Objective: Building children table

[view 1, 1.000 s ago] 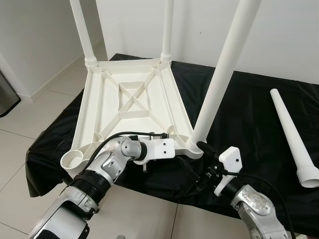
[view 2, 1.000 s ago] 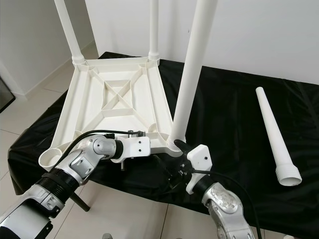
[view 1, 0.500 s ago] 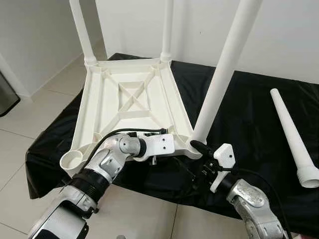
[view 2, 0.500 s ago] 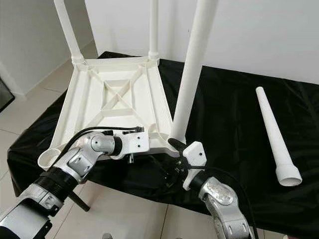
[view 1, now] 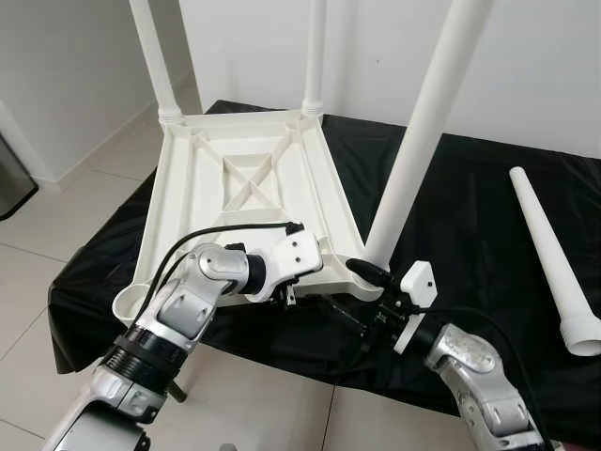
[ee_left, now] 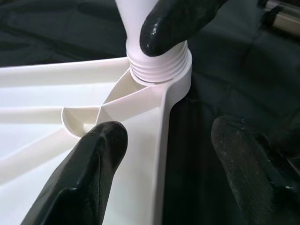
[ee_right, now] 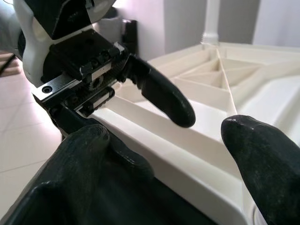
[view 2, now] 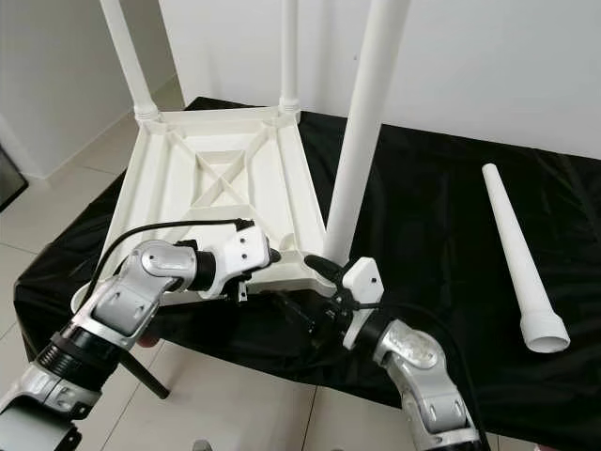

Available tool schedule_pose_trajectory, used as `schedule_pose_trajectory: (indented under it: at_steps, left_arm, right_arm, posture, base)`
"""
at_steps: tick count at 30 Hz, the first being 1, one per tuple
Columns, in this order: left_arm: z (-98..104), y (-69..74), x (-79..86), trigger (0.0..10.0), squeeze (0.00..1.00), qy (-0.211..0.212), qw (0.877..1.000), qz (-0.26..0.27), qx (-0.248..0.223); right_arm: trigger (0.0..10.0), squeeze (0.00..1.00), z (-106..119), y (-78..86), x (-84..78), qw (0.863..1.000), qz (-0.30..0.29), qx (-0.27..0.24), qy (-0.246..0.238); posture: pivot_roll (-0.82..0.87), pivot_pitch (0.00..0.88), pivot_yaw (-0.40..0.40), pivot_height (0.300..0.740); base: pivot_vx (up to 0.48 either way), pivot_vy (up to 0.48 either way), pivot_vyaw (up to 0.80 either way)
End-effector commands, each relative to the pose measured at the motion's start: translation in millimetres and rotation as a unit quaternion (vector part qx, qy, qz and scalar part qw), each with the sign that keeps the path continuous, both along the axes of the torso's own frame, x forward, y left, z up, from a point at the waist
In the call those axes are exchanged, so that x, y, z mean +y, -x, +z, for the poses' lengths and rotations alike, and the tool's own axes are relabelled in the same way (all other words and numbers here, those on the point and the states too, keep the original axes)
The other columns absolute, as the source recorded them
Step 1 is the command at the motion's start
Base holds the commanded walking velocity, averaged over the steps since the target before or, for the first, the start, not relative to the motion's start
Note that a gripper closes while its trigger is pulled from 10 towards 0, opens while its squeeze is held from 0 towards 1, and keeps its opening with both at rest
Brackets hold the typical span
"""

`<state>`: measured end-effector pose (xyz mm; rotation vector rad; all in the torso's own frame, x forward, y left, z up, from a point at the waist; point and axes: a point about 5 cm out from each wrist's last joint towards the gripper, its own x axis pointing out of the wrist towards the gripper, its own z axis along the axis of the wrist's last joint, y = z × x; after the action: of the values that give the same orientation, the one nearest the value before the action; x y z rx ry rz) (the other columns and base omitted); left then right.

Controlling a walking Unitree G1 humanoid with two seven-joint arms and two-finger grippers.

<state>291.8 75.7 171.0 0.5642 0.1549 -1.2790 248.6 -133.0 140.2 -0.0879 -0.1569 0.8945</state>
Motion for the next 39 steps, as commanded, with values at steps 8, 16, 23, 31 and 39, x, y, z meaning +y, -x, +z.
schedule_pose_trajectory:
  at_steps: [8, 16, 23, 31, 39]
  left_arm:
    - [8, 9.9, -1.5, 10.0, 0.00, 0.060, 0.997, 0.006, 0.042]
    - [4, -5.1, 8.1, 10.0, 0.00, 0.102, 0.986, 0.123, 0.045]
    - [-10, -11.3, 15.5, 10.0, 0.00, 0.131, 0.963, 0.229, 0.059]
    - [-11, -2.3, 4.5, 10.0, 0.00, 0.146, 0.962, 0.217, 0.074]
    - [-15, 5.4, -5.1, 10.0, 0.00, 0.150, 0.962, 0.212, 0.079]
  right_arm:
    - [10.0, 0.00, -5, -15.0, -17.4, 1.000, -0.010, 0.013, 0.024]
    - [10.0, 0.00, -6, -23.5, -21.0, 1.000, -0.013, 0.007, 0.026]
    - [10.0, 0.00, -10, -34.1, -23.3, 1.000, -0.028, 0.009, 0.011]
    - [10.0, 0.00, -6, -58.5, -38.3, 0.998, -0.065, -0.001, 0.022]
    - [10.0, 0.00, -1, -73.6, -43.4, 0.997, -0.074, -0.003, 0.025]
  posture:
    - [-0.02, 0.023, -0.030, 0.740]
    - [-0.01, 0.023, -0.031, 0.740]
    - [0.00, 0.017, -0.029, 0.740]
    - [0.00, 0.009, -0.032, 0.740]
    - [0.00, 0.002, -0.033, 0.740]
  base:
    - [0.000, 0.000, 0.00]
    - [0.000, 0.000, 0.00]
    - [0.000, 0.000, 0.00]
    - [0.000, 0.000, 0.00]
    - [0.000, 0.000, 0.00]
